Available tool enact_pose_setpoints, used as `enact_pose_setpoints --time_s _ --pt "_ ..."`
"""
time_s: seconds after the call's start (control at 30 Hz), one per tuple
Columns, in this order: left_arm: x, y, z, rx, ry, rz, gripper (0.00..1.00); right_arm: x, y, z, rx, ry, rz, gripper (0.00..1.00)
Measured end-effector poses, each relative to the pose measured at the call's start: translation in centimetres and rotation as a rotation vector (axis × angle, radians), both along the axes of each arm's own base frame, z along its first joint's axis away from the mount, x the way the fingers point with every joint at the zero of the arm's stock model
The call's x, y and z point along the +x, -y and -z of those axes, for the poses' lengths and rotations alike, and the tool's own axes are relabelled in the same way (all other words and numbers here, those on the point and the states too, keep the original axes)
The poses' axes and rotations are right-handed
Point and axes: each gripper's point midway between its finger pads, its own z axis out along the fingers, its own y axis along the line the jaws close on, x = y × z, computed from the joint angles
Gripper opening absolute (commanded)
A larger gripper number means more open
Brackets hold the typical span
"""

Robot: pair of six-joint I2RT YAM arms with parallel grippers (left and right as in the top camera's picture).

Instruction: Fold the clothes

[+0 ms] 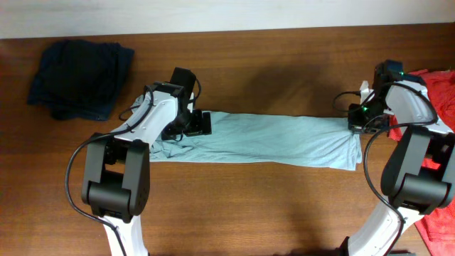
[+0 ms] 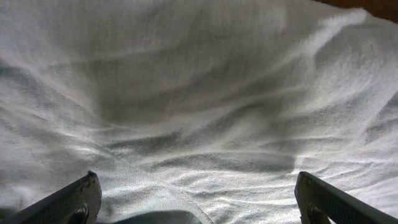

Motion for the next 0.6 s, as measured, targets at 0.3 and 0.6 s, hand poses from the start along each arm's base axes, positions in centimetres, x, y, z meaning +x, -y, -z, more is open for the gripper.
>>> enact_pose_setpoints --time_s 0.3,0.6 --pt "0.0 0.0 0.0 0.000 0.000 0.000 0.99 1.3 0.4 -1.6 -0.011 0.038 0.000 0.05" --pt "0.0 0.0 0.0 0.000 0.000 0.000 0.99 1.2 -0.1 -1.9 0.016 0.033 -0.001 0.05"
